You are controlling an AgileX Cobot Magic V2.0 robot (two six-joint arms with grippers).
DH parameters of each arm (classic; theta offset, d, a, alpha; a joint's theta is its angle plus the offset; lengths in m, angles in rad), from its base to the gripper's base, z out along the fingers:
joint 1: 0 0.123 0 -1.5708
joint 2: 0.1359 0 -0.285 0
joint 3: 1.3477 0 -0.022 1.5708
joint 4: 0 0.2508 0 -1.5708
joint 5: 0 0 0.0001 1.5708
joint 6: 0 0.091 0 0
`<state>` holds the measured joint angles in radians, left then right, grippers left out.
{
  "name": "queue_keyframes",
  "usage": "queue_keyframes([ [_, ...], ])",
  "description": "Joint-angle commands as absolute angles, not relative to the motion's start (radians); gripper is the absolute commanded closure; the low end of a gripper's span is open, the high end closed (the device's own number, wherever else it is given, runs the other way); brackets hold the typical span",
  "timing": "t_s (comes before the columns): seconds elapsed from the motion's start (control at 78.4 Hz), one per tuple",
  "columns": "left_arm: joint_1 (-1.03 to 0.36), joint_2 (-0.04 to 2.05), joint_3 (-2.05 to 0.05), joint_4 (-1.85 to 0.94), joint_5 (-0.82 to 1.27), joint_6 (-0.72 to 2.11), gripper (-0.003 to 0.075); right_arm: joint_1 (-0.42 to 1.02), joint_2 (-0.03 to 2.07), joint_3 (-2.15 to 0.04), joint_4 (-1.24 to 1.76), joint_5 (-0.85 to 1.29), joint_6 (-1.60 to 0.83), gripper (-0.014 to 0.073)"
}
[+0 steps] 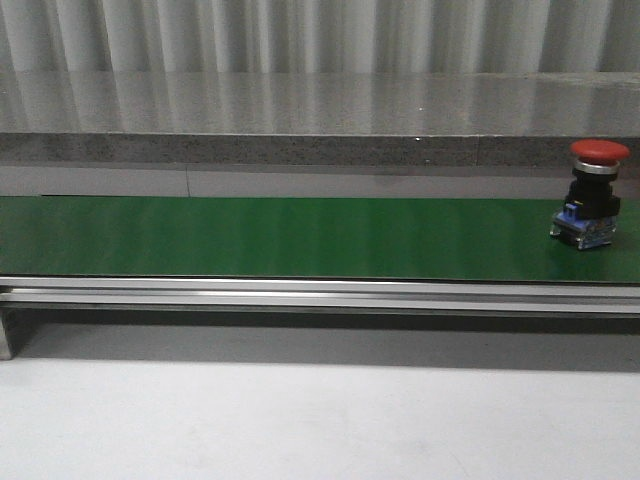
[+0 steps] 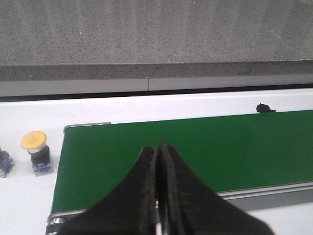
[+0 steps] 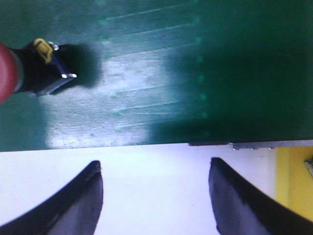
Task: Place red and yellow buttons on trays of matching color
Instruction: 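Move the right gripper down over the red button on the belt, then grasp the red button at the belt's far end with the right gripper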
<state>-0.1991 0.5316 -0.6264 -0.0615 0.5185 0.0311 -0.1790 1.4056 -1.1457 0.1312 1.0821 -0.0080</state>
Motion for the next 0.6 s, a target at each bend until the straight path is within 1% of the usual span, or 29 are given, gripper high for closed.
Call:
queue_keyframes([
  [0.0,-0.207,0.534,-0.653,-0.074,0.444,0.03,0.0741,-0.172,1.401,-1.194,0.182,1.077,-0.055,0.0086],
  [0.14,-0.207,0.534,-0.653,-0.074,0.444,0.03,0.0741,-0.151,1.44,-1.203,0.212,1.086,-0.089,0.001],
  [0.344,-0.207,0.534,-0.653,-0.074,0.444,0.03,0.0741,-0.111,1.493,-1.213,0.213,1.081,-0.125,0.0012],
  [0.587,-0.207,0.534,-0.653,-0.074,0.444,0.03,0.0741,-0.089,1.582,-1.306,0.212,1.009,-0.191,0.0012],
])
